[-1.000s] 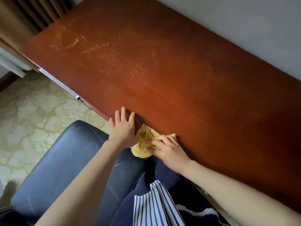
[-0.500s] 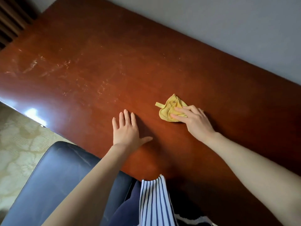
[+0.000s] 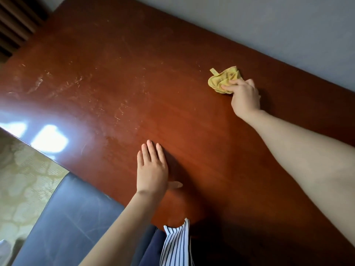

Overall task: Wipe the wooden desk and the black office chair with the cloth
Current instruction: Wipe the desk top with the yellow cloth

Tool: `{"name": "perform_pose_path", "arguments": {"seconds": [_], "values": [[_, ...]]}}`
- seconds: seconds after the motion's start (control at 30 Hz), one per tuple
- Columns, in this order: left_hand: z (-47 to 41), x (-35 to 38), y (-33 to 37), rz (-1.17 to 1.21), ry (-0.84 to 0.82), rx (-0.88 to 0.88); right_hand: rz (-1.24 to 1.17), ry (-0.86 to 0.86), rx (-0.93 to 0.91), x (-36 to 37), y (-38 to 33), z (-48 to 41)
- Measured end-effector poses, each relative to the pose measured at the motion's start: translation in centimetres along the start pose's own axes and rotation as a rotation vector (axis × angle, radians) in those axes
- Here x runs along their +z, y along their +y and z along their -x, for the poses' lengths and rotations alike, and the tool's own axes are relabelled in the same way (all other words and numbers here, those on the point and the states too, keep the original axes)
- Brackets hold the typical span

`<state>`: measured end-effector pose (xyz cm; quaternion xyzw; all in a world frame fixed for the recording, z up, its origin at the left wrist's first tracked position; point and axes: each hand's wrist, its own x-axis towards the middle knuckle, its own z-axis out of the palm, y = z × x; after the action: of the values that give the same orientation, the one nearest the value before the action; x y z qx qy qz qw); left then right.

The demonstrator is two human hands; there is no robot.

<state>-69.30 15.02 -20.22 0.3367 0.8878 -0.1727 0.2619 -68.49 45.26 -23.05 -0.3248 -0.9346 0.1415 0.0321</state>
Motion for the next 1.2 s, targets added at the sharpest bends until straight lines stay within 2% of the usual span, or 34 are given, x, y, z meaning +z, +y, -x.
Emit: {"name": "perform_pose_path", "arguments": {"seconds": [0.13, 0.23, 0.4, 0.6, 0.77, 0.83, 0.93, 1.13, 1.2], "values": [[0.0, -0.1, -0.1, 0.022, -0.014, 0.004, -0.071, 0.065, 0.164, 1.2, -2.9, 0.2], [0.1, 0.1, -0.4, 0.035, -0.005, 0.006, -0.090, 0.014, 0.135, 1.9, -4.6, 1.7], [0.2, 0.0, -0.3, 0.045, 0.003, -0.007, -0.074, -0.060, -0.039, 3.0, -8.1, 6.9], [0.4, -0.5, -1.8, -0.048, -0.003, 0.037, -0.083, -0.122, -0.222, 4.3, -10.5, 13.8], [-0.4, -3.0, -3.2, 0.042, 0.041, 0.070, -0.077, -0.024, -0.517, 4.4, -7.7, 18.2], [-1.3, -3.8, -2.8, 0.158, 0.117, 0.038, -0.064, -0.021, -0.620, 4.2, -5.9, 19.6], [-3.3, -4.1, -1.5, 0.342, 0.313, -0.025, -0.069, -0.006, -0.675, 3.2, -3.6, 20.2], [-8.0, -2.8, 1.1, 0.523, 0.614, -0.025, -0.048, 0.080, -0.481, 2.1, -0.5, 17.7], [-9.8, -2.5, 1.3, 0.564, 0.661, -0.005, -0.042, 0.114, -0.404, 2.0, 0.9, 15.8]]}}
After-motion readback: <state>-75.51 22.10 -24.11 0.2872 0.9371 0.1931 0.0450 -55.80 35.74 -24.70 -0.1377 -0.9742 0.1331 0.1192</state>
